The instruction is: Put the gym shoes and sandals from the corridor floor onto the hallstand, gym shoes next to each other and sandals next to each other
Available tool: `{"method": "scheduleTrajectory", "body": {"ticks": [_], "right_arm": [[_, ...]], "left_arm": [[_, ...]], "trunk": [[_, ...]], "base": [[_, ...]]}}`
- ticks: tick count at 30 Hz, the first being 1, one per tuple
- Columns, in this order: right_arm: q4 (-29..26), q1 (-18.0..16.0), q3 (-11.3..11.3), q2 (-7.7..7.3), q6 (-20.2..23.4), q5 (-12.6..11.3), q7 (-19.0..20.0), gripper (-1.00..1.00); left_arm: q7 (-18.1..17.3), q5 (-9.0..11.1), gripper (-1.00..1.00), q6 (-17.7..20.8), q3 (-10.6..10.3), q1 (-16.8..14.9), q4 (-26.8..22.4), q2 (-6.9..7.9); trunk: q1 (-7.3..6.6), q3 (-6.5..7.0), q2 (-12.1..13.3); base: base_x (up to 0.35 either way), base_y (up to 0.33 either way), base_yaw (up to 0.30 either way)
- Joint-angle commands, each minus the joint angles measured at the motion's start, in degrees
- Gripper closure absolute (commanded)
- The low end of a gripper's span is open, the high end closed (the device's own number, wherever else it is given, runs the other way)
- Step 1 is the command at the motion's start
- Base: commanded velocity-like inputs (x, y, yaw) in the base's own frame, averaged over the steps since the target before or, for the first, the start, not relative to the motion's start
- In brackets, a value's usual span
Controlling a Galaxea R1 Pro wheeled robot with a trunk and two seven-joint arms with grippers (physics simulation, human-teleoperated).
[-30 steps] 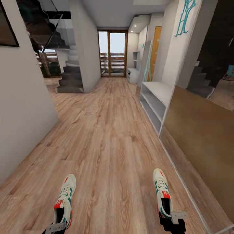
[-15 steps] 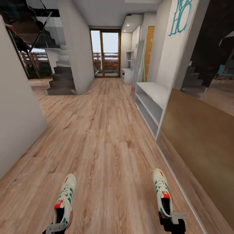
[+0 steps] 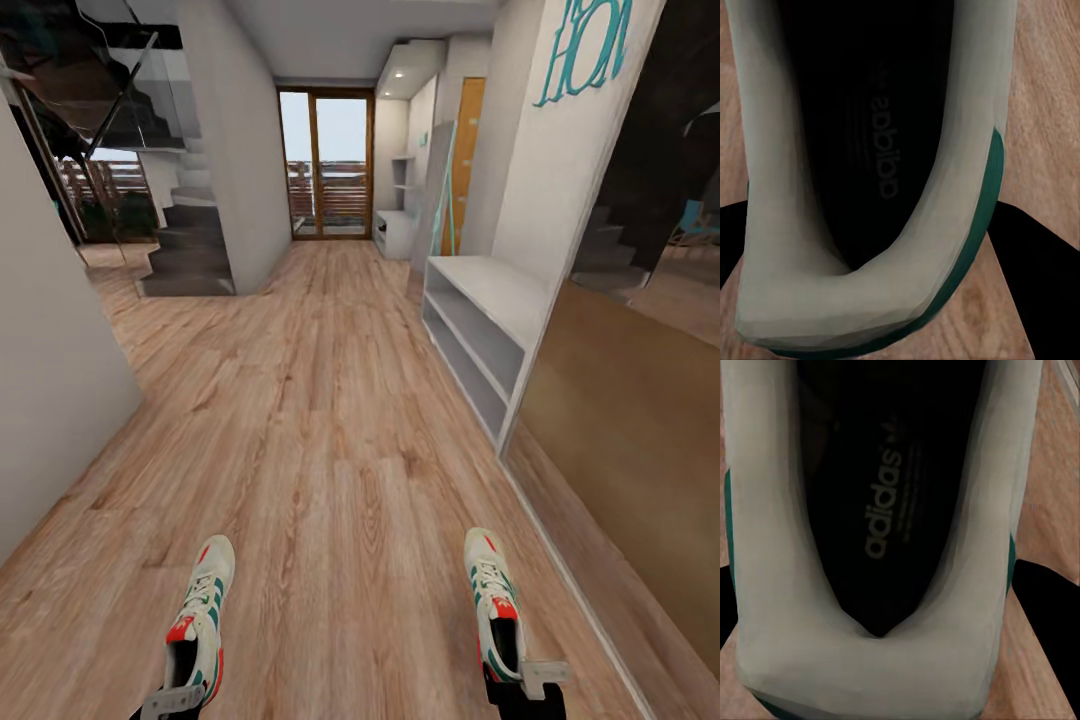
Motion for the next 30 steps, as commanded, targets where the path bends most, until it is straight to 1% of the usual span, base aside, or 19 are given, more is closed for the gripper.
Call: {"method": "scheduleTrajectory", "body": {"ticks": [1, 2, 4, 9, 30], "right_arm": [[1.9, -0.1, -0.5, -0.07, -0.2, 0.1, 0.3, 1.00], [3.6, -0.1, -0.5, -0.03, -0.2, 0.1, 0.3, 1.00], [5.0, -0.1, -0.5, 0.04, -0.2, 0.0, 0.3, 1.00], [7.3, -0.1, -0.5, 0.10, -0.2, 0.1, 0.2, 1.00], [7.8, -0.1, -0.5, 0.02, 0.0, 0.1, 0.3, 1.00]], "left_arm": [[-0.6, -0.2, 1.00, -0.1, 0.5, -0.1, 0.1, -0.09], [-0.6, -0.2, 1.00, -0.1, 0.5, -0.1, 0.1, -0.11], [-0.6, -0.2, 1.00, -0.1, 0.5, -0.1, 0.1, -0.13], [-0.6, -0.1, 1.00, -0.1, 0.6, -0.1, 0.1, -0.14], [-0.6, -0.1, 1.00, -0.1, 0.7, -0.1, 0.1, -0.13]], "trunk": [[0.02, -0.04, 0.0], [0.02, -0.04, 0.0], [0.02, -0.04, 0.0], [0.02, -0.04, 0.0], [0.02, -0.04, 0.0]], "base": [[0.312, 0.153, 0.000], [0.312, 0.153, 0.000], [0.312, 0.153, 0.000], [0.312, 0.153, 0.000], [0.312, 0.152, 0.000]]}}
